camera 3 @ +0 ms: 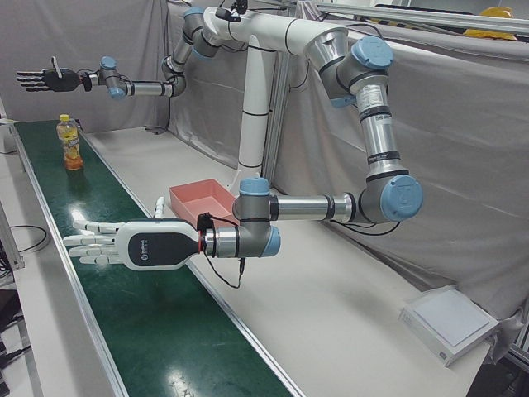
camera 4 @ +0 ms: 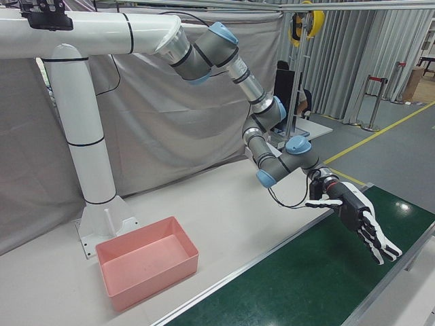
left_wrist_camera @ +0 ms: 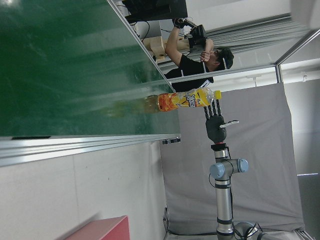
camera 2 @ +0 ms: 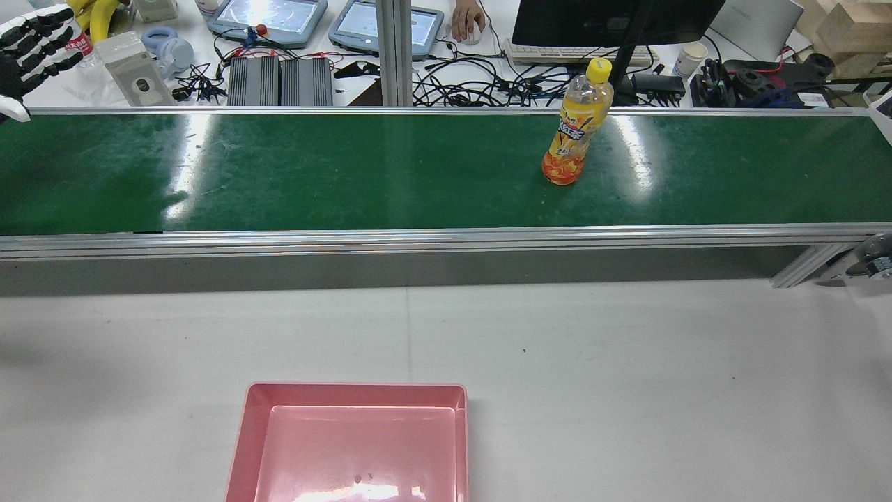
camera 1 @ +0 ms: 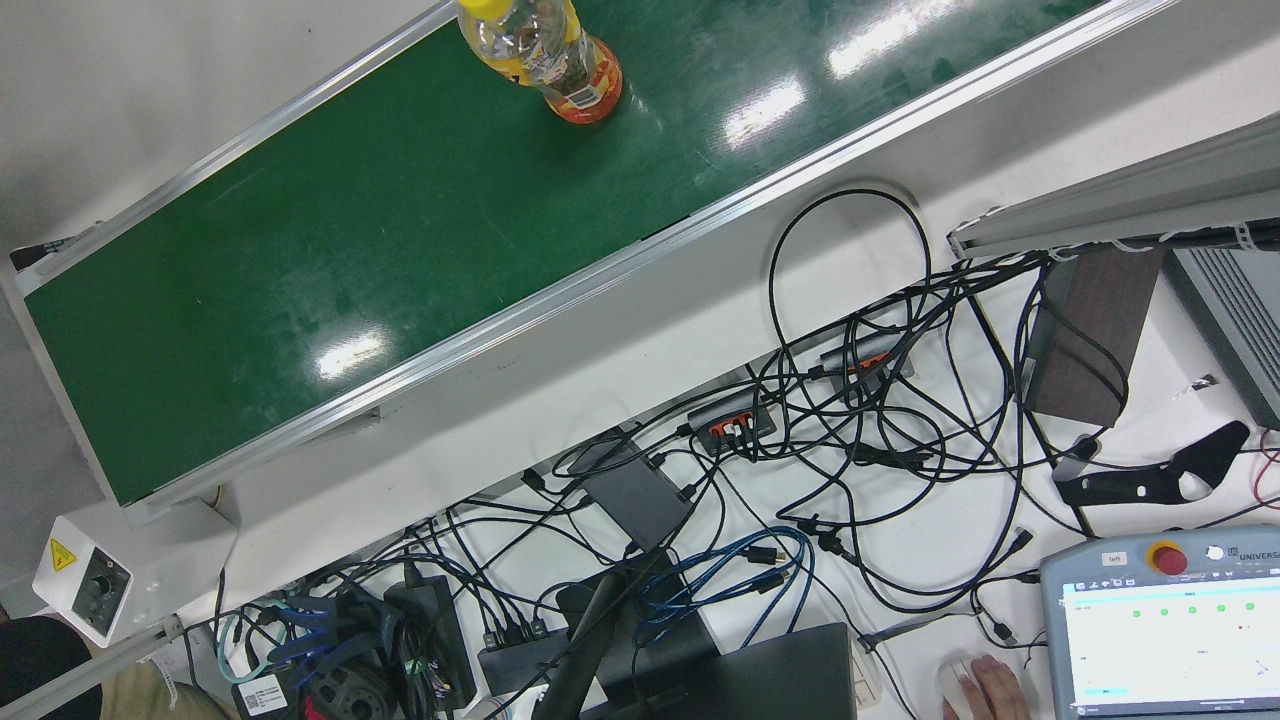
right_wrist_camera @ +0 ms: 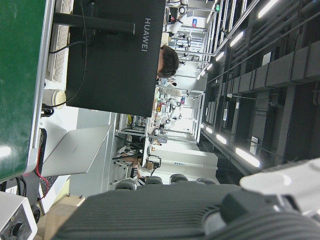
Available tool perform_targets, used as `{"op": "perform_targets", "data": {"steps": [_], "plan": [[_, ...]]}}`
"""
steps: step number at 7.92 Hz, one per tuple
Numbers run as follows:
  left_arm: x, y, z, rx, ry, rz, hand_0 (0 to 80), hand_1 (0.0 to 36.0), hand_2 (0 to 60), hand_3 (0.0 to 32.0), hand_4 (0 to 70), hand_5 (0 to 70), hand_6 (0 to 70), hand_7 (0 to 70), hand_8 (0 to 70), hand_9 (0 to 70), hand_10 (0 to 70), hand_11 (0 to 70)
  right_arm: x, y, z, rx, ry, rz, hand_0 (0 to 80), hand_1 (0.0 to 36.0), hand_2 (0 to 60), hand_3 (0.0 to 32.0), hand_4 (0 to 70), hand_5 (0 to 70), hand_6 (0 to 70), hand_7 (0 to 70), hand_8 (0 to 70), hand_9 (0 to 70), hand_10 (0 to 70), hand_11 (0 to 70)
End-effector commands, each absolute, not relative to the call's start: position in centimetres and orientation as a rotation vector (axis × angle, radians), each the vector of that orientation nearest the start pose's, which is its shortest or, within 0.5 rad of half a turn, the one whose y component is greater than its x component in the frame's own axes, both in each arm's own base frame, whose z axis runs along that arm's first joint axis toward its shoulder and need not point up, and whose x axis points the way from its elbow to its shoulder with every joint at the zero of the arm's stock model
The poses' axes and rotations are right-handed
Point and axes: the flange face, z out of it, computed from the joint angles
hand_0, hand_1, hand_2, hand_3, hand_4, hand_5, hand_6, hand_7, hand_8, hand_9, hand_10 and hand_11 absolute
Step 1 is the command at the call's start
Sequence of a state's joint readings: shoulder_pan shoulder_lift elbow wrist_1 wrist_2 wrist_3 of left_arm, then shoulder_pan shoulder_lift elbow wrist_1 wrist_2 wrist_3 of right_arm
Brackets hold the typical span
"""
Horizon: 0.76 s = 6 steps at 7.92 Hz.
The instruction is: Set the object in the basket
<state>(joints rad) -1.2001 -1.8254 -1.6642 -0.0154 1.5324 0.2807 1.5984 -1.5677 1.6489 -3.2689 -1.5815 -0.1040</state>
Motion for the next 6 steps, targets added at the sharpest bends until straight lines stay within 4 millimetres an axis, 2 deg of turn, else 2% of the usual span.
{"op": "perform_targets", "data": {"steps": [1,2,6], "plan": [[8.99,-61.1,49.19,-0.077,2.35,-1.538,58.8,8.3,0.0,0.2,9.1,12.9,0.0,0.0,2.2,1.4,4.7,8.6,14.56,-48.33,65.98,-0.132,2.21,-2.316,0.0,0.0,0.0,0.0,0.0,0.0,0.0,0.0,0.0,0.0,0.0,0.0],[8.86,-60.8,48.51,-0.076,2.358,-1.531,58.4,8.0,0.0,0.4,9.2,13.0,0.0,0.0,2.5,1.8,5.0,9.0,14.56,-48.32,66.06,-0.133,2.208,-2.318,0.0,0.0,0.0,0.0,0.0,0.0,0.0,0.0,0.0,0.0,0.0,0.0],[8.85,-60.78,48.54,-0.076,2.355,-1.534,58.6,8.1,0.0,0.6,8.9,12.7,0.0,0.0,2.2,1.7,4.7,8.5,14.49,-48.34,66.06,-0.132,2.209,-2.319,0.0,0.0,0.0,0.0,0.0,0.0,0.0,0.0,0.0,0.0,0.0,0.0]]}}
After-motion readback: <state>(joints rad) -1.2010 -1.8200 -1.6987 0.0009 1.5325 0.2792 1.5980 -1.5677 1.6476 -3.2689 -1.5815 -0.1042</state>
